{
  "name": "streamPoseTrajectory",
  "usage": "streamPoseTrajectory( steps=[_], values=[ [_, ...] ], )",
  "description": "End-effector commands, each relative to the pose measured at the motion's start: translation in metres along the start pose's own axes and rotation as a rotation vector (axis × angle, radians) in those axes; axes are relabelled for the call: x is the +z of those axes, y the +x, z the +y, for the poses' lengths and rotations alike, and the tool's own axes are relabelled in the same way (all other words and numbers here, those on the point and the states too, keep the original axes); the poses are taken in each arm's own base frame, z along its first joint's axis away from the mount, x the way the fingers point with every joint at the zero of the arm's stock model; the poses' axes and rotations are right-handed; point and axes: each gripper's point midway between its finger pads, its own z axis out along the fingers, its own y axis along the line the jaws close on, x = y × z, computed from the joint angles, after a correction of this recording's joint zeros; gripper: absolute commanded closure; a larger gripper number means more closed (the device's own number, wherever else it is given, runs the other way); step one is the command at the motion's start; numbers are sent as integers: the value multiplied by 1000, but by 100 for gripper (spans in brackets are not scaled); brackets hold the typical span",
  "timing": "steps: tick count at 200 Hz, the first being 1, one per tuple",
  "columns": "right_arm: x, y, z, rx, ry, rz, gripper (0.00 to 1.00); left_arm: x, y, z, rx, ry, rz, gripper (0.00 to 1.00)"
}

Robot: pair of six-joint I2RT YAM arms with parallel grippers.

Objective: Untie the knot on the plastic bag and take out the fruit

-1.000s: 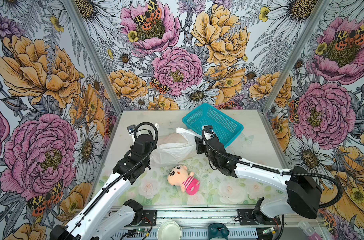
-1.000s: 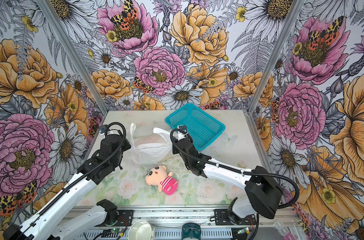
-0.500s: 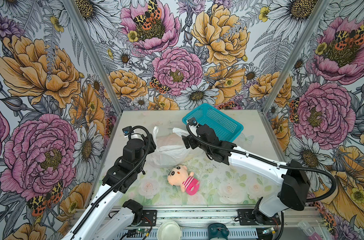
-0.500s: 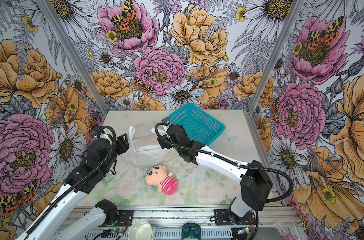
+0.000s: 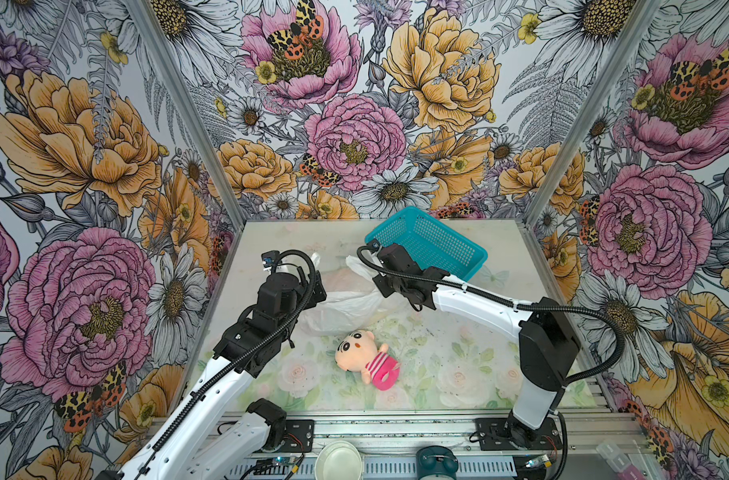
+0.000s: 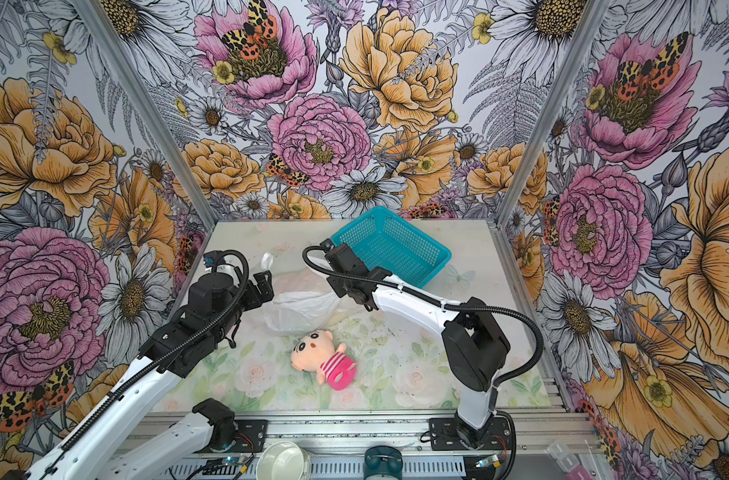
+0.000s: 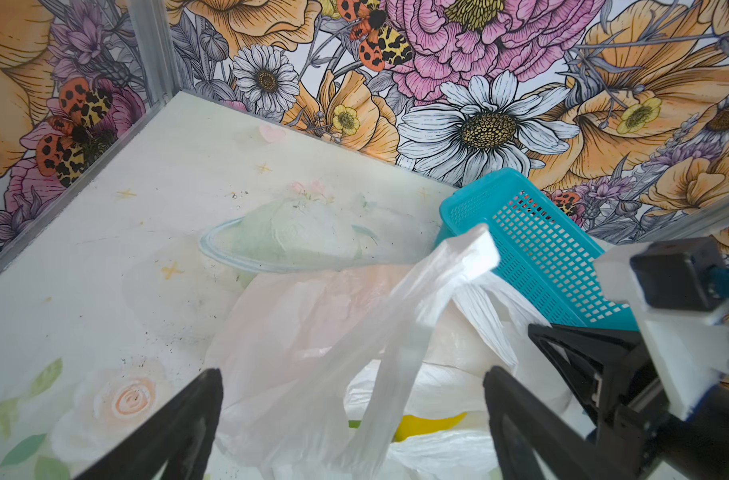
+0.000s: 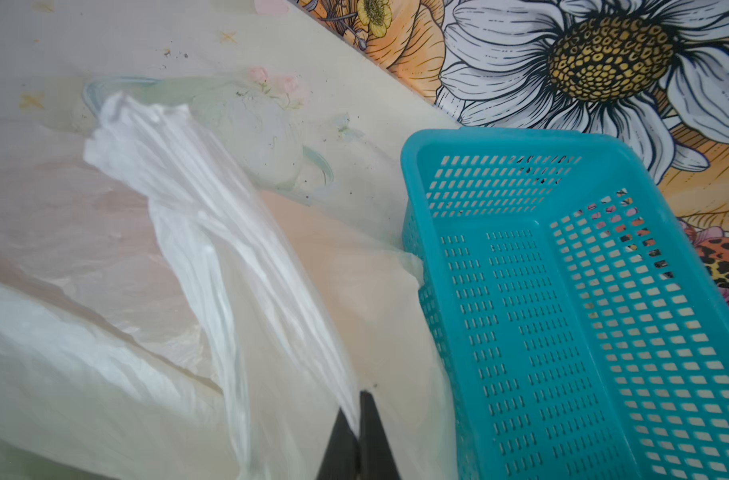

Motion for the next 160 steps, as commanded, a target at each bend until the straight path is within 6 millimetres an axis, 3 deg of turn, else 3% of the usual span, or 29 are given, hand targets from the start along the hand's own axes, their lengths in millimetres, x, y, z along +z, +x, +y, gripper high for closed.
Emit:
streamPoseTrajectory(
  steps=[1, 38, 70, 80, 102, 114, 139, 160],
  values=[
    [-27, -33, -11, 88, 22, -102, 100, 4, -2, -12, 54, 7, 14, 1],
    [-49, -35, -9, 126, 14, -185, 100, 22, 6, -15, 108, -71, 43, 1],
    [-70, -35, -13, 167, 18, -236, 100, 31, 1, 5, 117, -219, 20, 3],
    [-74, -32, -15, 184, 20, -249, 100, 34, -2, 10, 111, -240, 15, 13],
    [-82, -26, -19, 251, 15, -295, 100, 41, -13, 16, 93, -265, 13, 75],
    [-85, -25, -17, 295, -8, -336, 100, 47, -19, 21, 89, -288, 13, 100],
    [-90, -29, -16, 383, -49, -425, 100, 66, -32, 26, 90, -322, 22, 100],
    [-88, -40, -28, 483, -45, -498, 100, 85, -49, 25, 74, -314, 26, 100]
  ],
)
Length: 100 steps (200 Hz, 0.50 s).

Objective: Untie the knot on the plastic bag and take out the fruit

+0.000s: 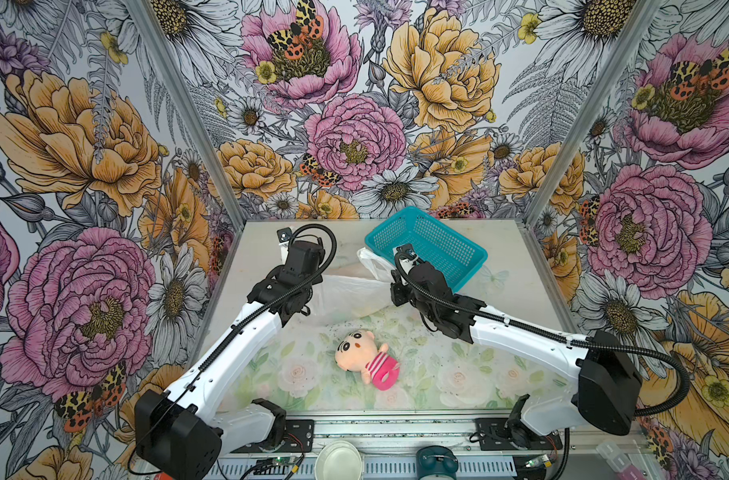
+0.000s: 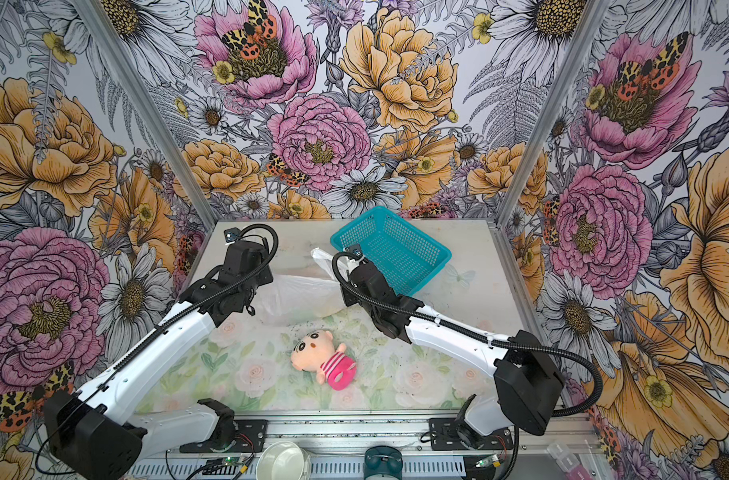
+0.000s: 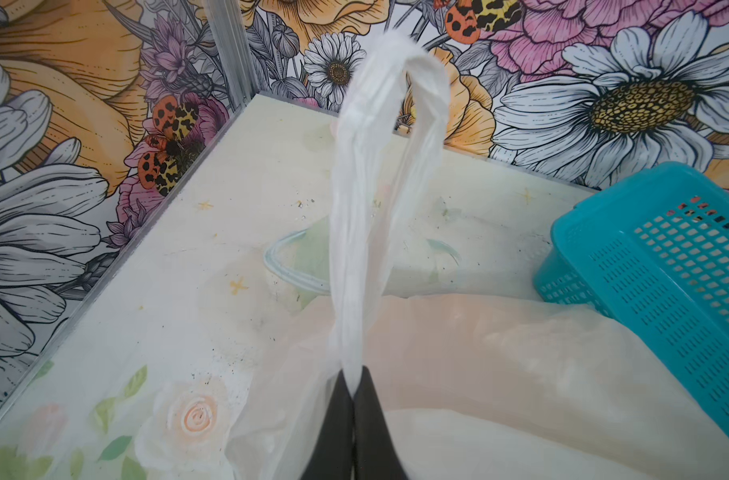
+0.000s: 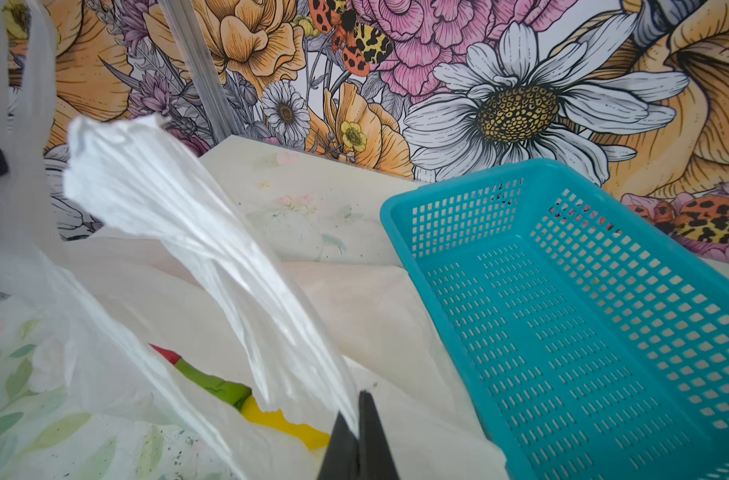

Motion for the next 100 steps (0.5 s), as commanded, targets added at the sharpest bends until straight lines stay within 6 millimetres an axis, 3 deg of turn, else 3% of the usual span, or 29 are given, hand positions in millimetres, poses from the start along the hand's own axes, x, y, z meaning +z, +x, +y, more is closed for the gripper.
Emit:
streamPoseTrajectory(
  steps=[1, 10, 14, 39, 68, 100],
  values=[
    [-3, -43, -7, 174, -10, -181, 100, 14, -27, 1, -13, -11, -24, 100],
    [3, -47, -5, 203, -23, -197, 100, 21, -39, -2, -22, -2, -24, 100],
    [8, -52, -16, 223, -5, -205, 100, 24, -44, -3, -27, 8, -22, 100],
    [21, -77, -25, 241, -6, -247, 100, 32, -82, -9, -72, 71, -31, 100],
    [28, -108, -41, 219, 89, -352, 100, 25, -130, -15, -118, 158, -76, 100],
    [32, -135, -55, 260, 129, -467, 100, 12, -161, -9, -160, 218, -114, 100]
  ],
)
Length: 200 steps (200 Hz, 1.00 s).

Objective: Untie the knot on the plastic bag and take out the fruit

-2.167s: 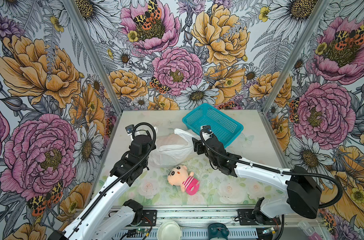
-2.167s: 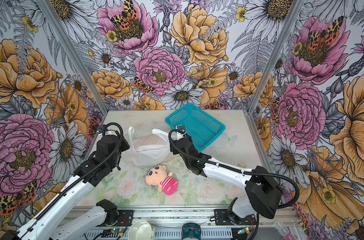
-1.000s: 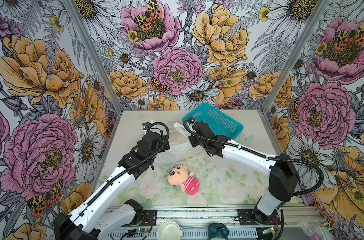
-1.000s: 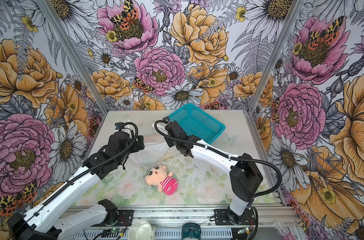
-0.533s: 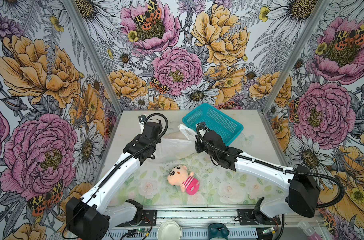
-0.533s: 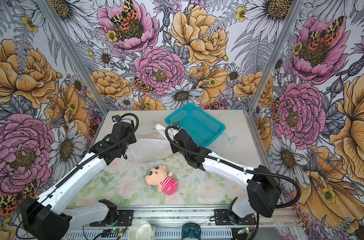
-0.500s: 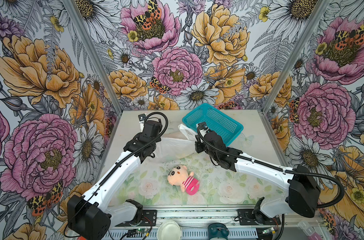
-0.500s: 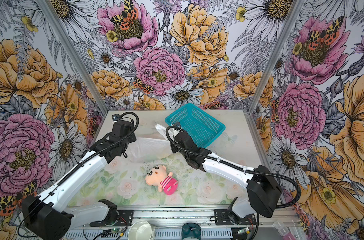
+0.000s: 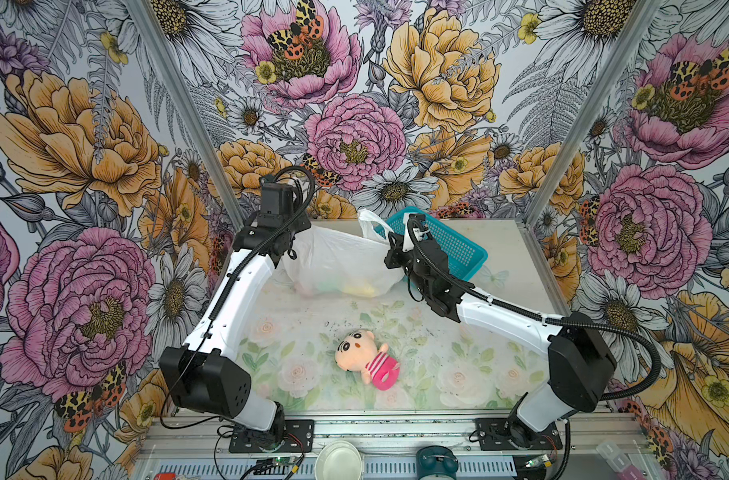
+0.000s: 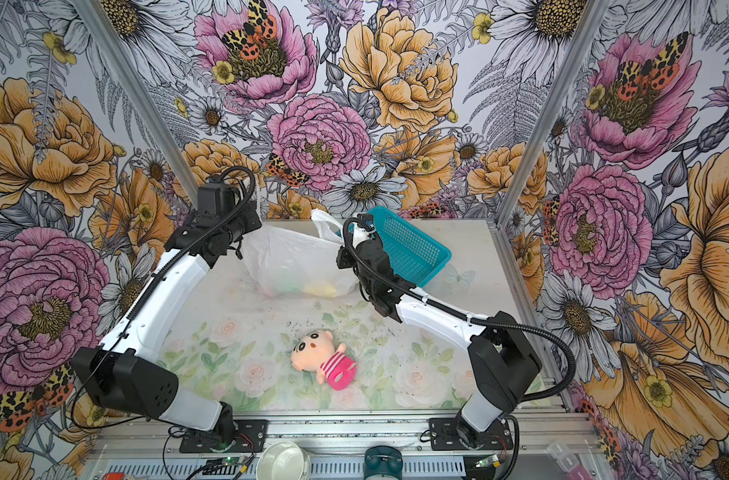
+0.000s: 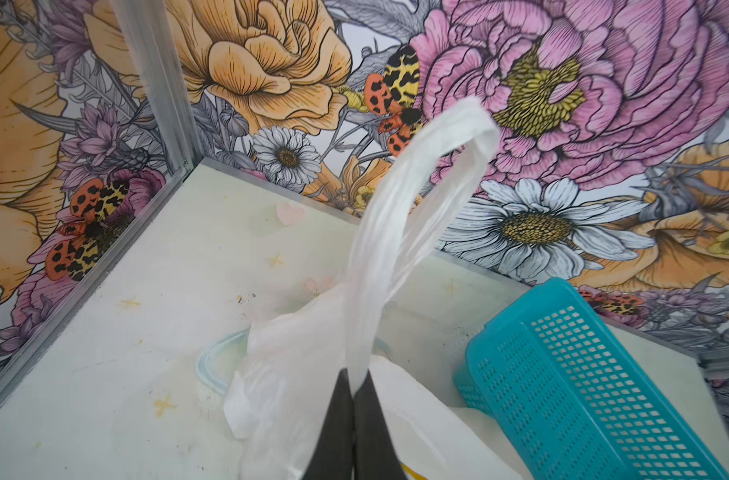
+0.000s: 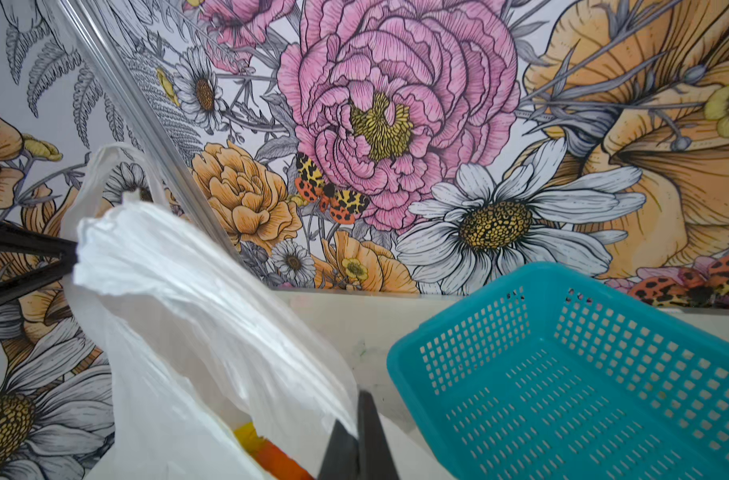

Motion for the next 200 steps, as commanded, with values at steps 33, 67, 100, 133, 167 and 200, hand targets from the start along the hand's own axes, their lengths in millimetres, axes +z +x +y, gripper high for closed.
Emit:
streamPoseTrajectory(
  steps=[33, 67, 100, 133, 167, 200],
  values=[
    [2, -29, -28, 45, 72, -251, 100, -31, -12, 16, -14, 37, -41, 100],
    [-6, 17, -51, 63, 106, -233, 100, -37, 53, 23, 49, 0, 31, 100],
    [-22, 32, -61, 67, 97, -257, 82, -51, 106, 20, 113, -10, 81, 100],
    [-42, 7, -49, 35, 54, -224, 41, -73, 132, 23, 100, 4, 74, 100],
    [-56, -12, -42, -12, 25, -167, 25, -83, 151, 29, 88, 22, 88, 100],
    [-58, -22, -19, -113, -53, -59, 9, -87, 156, 34, 76, 24, 88, 100]
  ],
)
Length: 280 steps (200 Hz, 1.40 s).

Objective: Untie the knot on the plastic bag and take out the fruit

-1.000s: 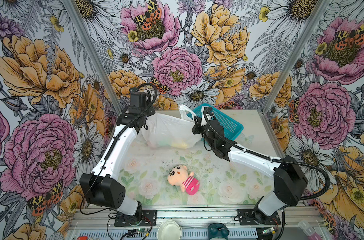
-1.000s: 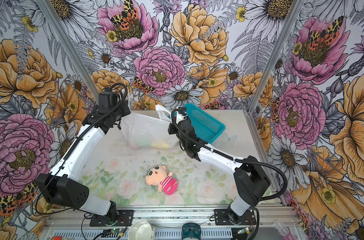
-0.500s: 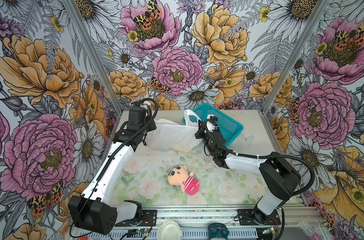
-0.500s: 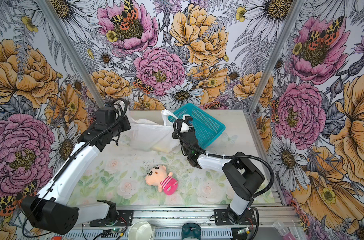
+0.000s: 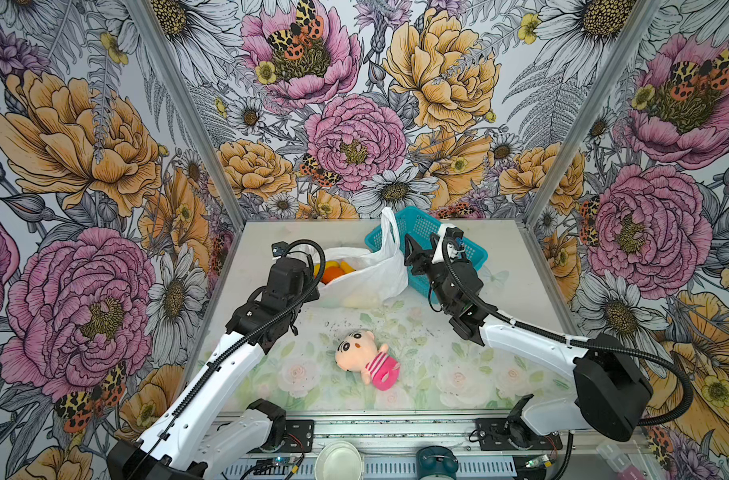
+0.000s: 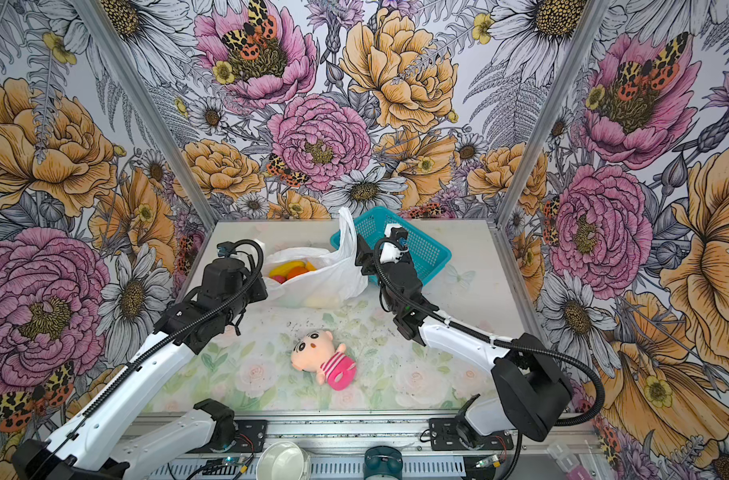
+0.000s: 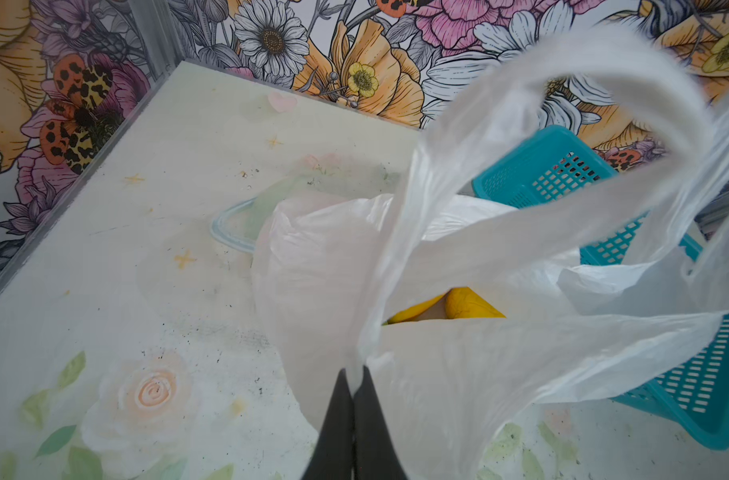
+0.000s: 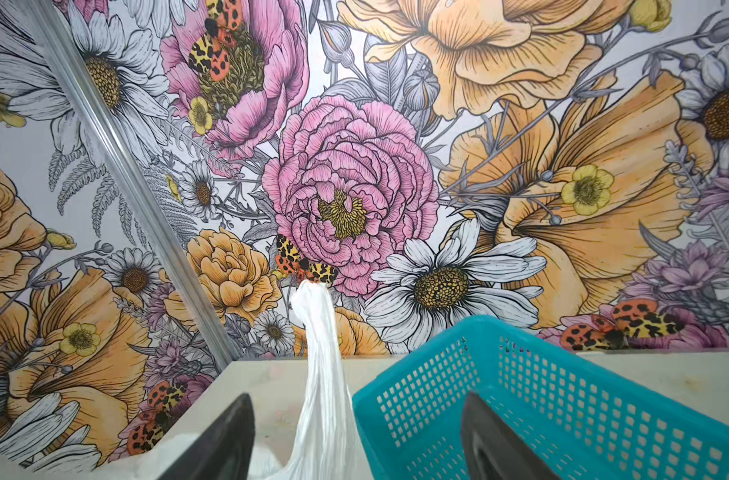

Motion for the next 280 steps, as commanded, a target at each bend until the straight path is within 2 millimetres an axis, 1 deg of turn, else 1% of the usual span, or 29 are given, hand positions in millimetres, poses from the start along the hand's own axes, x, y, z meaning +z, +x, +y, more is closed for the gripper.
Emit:
streamPoseTrajectory(
  steps=[1, 10, 32, 60, 68, 77, 84, 104, 109, 118, 130, 138, 139, 140, 144, 153, 159, 167, 172, 177, 193, 198, 221, 229, 237, 246, 258, 266, 280],
  values=[
    [3, 6, 16, -93, -72, 133, 9, -2, -1, 3, -25, -8, -26, 100],
    [8, 8, 19, -120, -77, 184, 4, -3, 1, 4, -21, -11, -23, 100],
    [26, 24, 21, -158, -77, 319, 1, -2, 7, 9, -15, -30, -12, 100],
    [49, 57, 33, -167, -147, 475, 0, -1, 15, 15, -8, -49, -8, 100],
    [54, 65, 35, -166, -152, 505, 2, 0, 16, 16, -8, -53, -5, 100],
    [59, 75, 32, -173, -138, 534, 5, 0, 17, 16, -7, -52, -2, 100],
    [63, 79, 26, -176, -106, 544, 6, 0, 18, 16, -7, -50, 1, 100],
    [69, 84, 10, -160, -52, 555, 12, -1, 19, 16, -7, -46, 3, 100],
    [69, 83, 8, -153, -52, 555, 17, -1, 19, 16, -7, -48, 3, 100],
    [69, 82, 7, -139, -61, 558, 31, -1, 20, 18, -3, -55, 1, 100],
    [67, 78, 9, -128, -81, 554, 60, -1, 21, 20, 3, -65, 4, 100],
    [64, 73, 12, -123, -93, 547, 78, -2, 21, 21, 8, -69, 7, 100],
    [64, 72, 12, -122, -95, 545, 78, -2, 21, 21, 9, -68, 8, 100],
    [64, 72, 12, -122, -97, 546, 81, -2, 21, 20, 10, -68, 8, 100],
    [62, 68, 14, -119, -103, 538, 85, -4, 19, 20, 14, -66, 6, 99],
    [58, 62, 17, -107, -124, 518, 94, -9, 15, 19, 26, -62, 8, 93],
    [55, 59, 20, -94, -139, 501, 100, -15, 7, 18, 28, -59, -4, 90],
    [49, 53, 24, -73, -166, 468, 100, -24, -2, 18, 25, -55, -22, 82],
    [46, 50, 27, -59, -183, 448, 100, -32, -12, 16, 16, -43, -47, 77],
    [42, 49, 28, -47, -197, 432, 100, -40, -22, 14, 7, -30, -71, 70],
    [34, 37, 34, -24, -234, 379, 100, -70, -57, 7, -33, 26, -168, 45],
    [32, 35, 36, -20, -239, 370, 100, -82, -70, 6, -52, 39, -206, 40],
    [29, 32, 38, -21, -250, 360, 100, -138, -126, 11, -142, 73, -391, 25],
    [30, 32, 39, -21, -254, 359, 100, -154, -144, 9, -156, 98, -454, 21],
    [31, 34, 40, -17, -258, 364, 100, -166, -161, 1, -151, 139, -502, 17],
    [32, 37, 41, -14, -265, 368, 100, -173, -176, -15, -118, 197, -530, 14],
    [34, 40, 43, -10, -269, 375, 100, -171, -192, -41, -52, 266, -531, 11],
    [35, 41, 43, -10, -268, 377, 100, -164, -199, -60, -1, 300, -514, 10],
    [36, 42, 41, -10, -260, 380, 100, -140, -202, -93, 106, 338, -469, 9]
  ],
)
